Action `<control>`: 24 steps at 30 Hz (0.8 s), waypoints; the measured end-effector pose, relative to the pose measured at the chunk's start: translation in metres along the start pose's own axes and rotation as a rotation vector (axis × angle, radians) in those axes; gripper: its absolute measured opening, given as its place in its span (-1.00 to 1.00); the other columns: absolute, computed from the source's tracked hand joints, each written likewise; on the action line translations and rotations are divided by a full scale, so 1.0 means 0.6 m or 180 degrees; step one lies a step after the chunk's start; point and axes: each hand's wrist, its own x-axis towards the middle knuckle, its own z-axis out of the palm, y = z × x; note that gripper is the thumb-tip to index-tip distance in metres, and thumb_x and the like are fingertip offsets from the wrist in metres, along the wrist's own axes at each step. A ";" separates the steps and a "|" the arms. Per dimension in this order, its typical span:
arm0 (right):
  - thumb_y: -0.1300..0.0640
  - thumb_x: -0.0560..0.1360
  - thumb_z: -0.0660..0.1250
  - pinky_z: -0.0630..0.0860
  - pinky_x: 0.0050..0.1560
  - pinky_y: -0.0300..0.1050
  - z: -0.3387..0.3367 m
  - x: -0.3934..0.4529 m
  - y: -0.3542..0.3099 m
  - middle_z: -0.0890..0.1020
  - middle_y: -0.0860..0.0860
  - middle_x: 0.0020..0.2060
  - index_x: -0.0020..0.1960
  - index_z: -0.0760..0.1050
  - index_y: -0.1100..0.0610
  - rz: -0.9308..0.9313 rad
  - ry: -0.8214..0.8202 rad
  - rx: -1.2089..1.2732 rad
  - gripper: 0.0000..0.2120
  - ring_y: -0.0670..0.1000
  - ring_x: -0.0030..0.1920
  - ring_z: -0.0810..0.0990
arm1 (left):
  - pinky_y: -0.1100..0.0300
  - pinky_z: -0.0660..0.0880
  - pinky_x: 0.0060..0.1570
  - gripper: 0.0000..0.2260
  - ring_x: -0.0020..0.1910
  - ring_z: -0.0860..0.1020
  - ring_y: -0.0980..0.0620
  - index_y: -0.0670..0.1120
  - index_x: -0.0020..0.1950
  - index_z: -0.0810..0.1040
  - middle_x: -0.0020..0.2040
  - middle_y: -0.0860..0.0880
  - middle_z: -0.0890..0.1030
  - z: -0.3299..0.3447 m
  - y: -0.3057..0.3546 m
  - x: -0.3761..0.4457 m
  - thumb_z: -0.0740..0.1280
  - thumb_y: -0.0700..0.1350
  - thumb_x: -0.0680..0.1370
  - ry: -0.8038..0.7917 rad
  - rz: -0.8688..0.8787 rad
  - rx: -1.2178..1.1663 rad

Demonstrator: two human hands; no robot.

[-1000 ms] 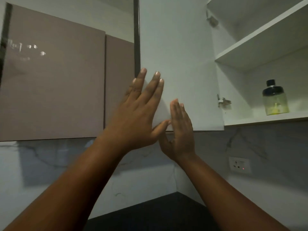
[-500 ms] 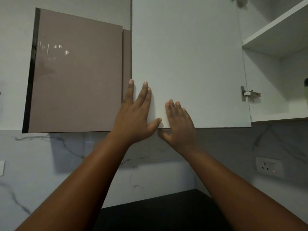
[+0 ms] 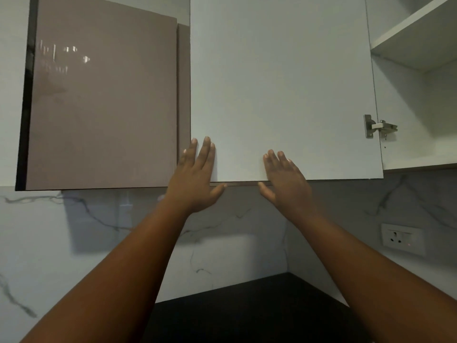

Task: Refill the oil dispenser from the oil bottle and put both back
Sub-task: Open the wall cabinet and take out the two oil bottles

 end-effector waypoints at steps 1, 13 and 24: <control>-0.14 0.49 0.05 0.34 0.36 0.06 0.002 -0.003 0.008 0.36 0.14 0.44 0.47 0.27 0.22 -0.0012 -0.0099 -0.0027 -0.35 0.16 0.45 0.32 | -0.09 -0.17 0.55 -0.15 0.58 -0.28 -0.16 -0.14 0.60 -0.21 0.60 -0.07 -0.27 0.009 -0.001 -0.001 -0.05 0.34 0.48 0.0087 0.0001 0.0046; -0.17 0.55 0.12 -0.13 0.53 -0.02 -0.024 -0.016 0.005 -0.23 0.10 0.55 0.54 -0.32 0.16 -0.0101 -0.0845 -0.0279 -0.16 0.10 0.54 -0.24 | -0.10 -0.22 0.54 -0.17 0.59 -0.15 -0.20 -0.21 0.61 -0.05 0.62 -0.18 -0.08 0.040 0.022 0.005 -0.08 0.37 0.56 0.0585 -0.0213 0.0019; -0.18 0.58 0.08 -0.10 0.54 -0.01 -0.143 -0.050 0.025 -0.20 0.08 0.55 0.55 -0.28 0.16 0.0223 -0.1023 -0.0819 -0.21 0.07 0.55 -0.21 | -0.01 -0.39 0.48 -0.12 0.60 -0.14 -0.19 -0.23 0.60 -0.06 0.62 -0.20 -0.06 0.019 0.126 0.042 -0.18 0.42 0.52 0.0844 0.0014 -0.0764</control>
